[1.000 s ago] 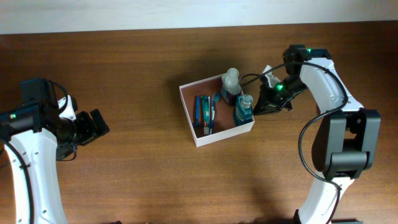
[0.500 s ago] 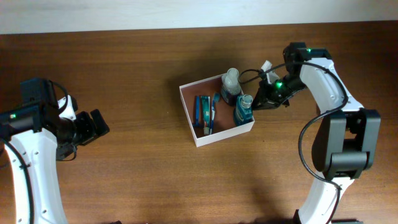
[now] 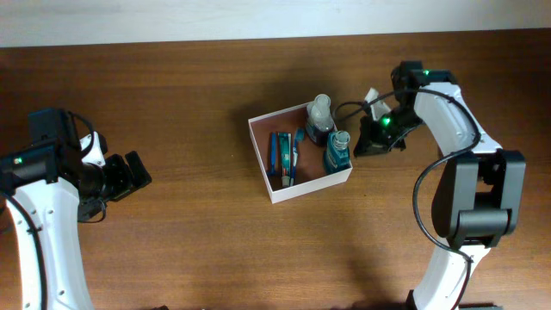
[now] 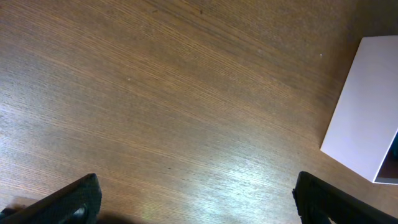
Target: Pack container
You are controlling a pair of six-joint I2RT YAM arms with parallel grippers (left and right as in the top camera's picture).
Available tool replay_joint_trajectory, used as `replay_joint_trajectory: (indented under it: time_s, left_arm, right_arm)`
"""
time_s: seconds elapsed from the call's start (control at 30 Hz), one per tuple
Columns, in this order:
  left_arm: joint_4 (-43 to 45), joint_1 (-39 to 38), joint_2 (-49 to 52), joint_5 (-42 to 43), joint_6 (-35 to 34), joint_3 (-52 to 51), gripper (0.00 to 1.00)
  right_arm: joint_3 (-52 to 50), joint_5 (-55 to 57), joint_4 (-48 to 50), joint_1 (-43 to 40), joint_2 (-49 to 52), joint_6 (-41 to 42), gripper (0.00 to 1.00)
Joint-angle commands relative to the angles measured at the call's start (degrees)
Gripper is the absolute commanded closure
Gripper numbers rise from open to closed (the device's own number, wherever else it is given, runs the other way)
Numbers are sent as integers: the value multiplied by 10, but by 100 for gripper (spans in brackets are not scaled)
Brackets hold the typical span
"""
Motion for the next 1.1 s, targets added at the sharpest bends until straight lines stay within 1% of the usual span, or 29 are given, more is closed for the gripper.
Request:
replay_joint_trajectory:
  time_s: [0.0, 0.07, 0.4, 0.77, 1.07]
  left_arm:
    - [0, 3, -7, 6, 5, 1, 0]
    - [0, 3, -7, 5, 5, 1, 1]
    - [0, 3, -7, 6, 5, 1, 1]
    - [0, 3, -7, 6, 5, 1, 1]
    - [0, 3, -7, 6, 5, 1, 1]
  right_arm:
    - [-42, -5, 20, 6, -3, -1, 96]
    - [-56, -16, 35, 6, -3, -1, 96]
    - [-56, -111, 54, 0, -3, -7, 96]
    - [-56, -162, 47, -2, -3, -7, 96]
    - [-56, -176, 24, -2, -3, -7, 96]
